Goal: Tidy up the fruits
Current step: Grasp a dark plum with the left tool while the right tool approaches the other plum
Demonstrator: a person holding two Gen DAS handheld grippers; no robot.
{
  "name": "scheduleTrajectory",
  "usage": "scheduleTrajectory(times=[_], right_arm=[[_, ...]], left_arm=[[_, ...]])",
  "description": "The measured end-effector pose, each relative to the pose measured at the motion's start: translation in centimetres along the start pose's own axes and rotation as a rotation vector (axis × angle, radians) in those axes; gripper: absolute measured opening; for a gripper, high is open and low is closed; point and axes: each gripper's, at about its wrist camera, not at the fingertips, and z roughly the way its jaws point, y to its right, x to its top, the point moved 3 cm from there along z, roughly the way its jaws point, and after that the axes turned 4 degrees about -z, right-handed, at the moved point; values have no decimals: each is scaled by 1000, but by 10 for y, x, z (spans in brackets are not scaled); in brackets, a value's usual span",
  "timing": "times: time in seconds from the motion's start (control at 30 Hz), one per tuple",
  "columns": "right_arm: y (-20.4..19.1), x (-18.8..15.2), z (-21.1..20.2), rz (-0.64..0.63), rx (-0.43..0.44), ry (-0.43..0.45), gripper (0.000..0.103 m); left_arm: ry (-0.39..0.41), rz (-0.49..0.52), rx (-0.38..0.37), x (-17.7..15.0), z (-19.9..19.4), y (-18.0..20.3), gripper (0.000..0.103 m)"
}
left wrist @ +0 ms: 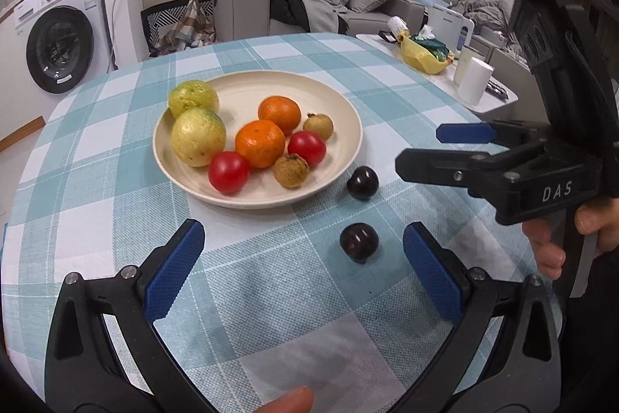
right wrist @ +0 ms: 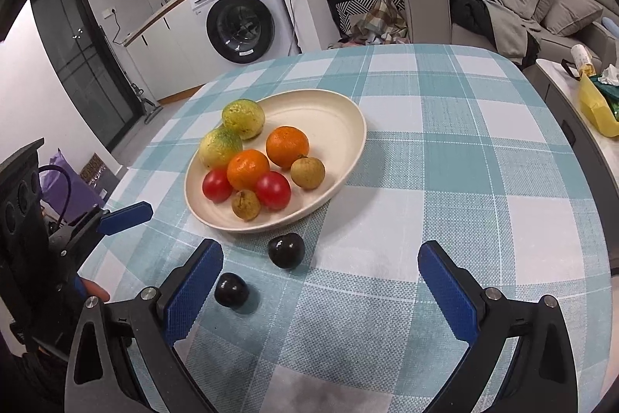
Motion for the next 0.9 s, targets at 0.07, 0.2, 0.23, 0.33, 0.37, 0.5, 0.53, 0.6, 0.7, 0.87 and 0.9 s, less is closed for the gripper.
scheduleTrajectory(times=[0.07,0.2,0.23,0.33,0.37,0.5,0.53,0.6,0.7,0.87,0.9], right_arm=[[0,-1,1,-4,-10,-11,103],[1,-3,5,-5,-25,-31,103],[2,-4,6,-5,-29,-38,103],[3,-7,11,-6,-49,-61,103],[4,-8,12,-5,-55,-69,103],[8,-9,14,6,-66,-75,103],[8,-9,14,9,-68,-75,103],[10,-9,13,15,-69,-74,103],[10,-9,13,20,-70,-75,103],[9,-9,13,19,-60,-73,103],[9,-9,13,20,-59,-72,103]], left_arm=[[-15,10,3,-2,4,2,103],[-45,12,5,-6,12,4,103],[-54,7,5,-7,15,3,103],[-81,-6,3,-8,22,2,103],[-90,-12,2,-9,24,2,103],[-113,-21,-6,-10,32,2,102],[-118,-22,-8,-11,33,2,102],[-126,-23,-17,-12,35,3,102],[-132,-10,-34,-13,37,6,95],[-143,26,-37,-15,40,14,81],[-144,34,-43,-15,40,16,78]])
